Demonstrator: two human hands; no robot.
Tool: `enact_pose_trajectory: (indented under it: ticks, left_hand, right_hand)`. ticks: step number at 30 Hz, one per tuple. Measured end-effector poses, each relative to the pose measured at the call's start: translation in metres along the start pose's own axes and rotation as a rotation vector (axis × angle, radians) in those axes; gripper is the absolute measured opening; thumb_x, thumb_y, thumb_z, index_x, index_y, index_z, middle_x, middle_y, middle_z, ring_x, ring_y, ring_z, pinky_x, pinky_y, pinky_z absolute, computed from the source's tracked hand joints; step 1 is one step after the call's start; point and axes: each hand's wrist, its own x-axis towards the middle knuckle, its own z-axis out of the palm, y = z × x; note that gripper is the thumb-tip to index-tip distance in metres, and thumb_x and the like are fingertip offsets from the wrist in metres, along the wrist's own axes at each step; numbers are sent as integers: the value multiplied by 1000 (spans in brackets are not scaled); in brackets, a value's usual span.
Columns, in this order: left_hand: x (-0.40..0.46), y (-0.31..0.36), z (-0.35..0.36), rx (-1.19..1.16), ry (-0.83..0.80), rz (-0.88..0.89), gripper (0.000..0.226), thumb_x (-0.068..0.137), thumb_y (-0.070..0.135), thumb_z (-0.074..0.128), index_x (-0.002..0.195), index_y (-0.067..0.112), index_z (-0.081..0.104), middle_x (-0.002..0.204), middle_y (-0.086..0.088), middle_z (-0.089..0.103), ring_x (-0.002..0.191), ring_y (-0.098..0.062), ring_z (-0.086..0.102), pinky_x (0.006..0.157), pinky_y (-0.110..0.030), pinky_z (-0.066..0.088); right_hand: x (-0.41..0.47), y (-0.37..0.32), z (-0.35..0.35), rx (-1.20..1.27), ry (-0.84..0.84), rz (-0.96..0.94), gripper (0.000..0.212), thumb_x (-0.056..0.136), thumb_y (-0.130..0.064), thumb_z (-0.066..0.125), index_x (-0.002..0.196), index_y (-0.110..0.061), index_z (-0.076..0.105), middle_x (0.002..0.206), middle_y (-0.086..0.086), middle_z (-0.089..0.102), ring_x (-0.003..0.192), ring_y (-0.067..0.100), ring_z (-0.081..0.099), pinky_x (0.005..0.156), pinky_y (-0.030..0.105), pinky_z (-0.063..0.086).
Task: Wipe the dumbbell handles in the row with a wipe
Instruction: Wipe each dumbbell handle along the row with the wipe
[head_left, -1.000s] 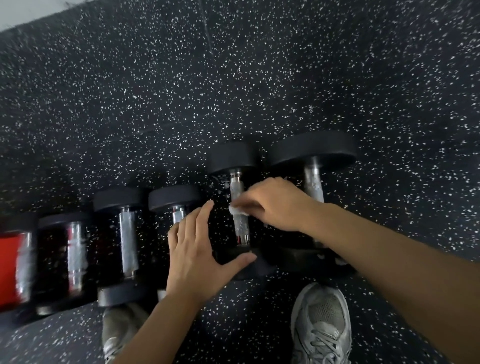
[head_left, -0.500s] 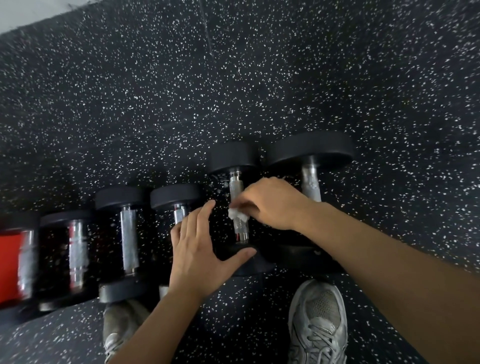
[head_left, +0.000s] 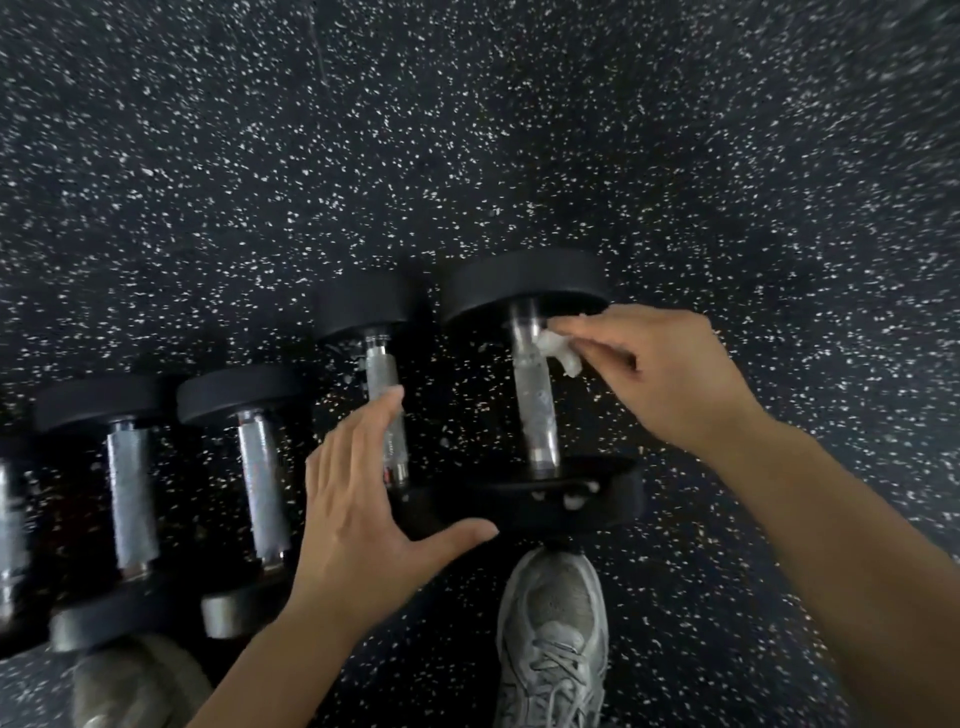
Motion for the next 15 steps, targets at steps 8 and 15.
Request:
enact_pose_trajectory:
  ticks: [8,15]
  left_hand:
    - [8,10,10,2,-58,-6,118,65,97,54,159,37,16,153,9,40,144,-15,36,124,-43,21]
    - [12,17,18,17,-69,19,122,65,100,50,160,31,19,152,7,42,144,-15,37,124,-46,21]
  right_hand:
    - [4,-1,29,-137,-218,-53,30,100,-36,54,127,-41,67,104,-10,70,86,18,70,73,41,57]
    - [-1,2,0,23,-375,-7,30,96,-45,61,125,-49,67,97,-18,78,67,-1,65,68,16,52]
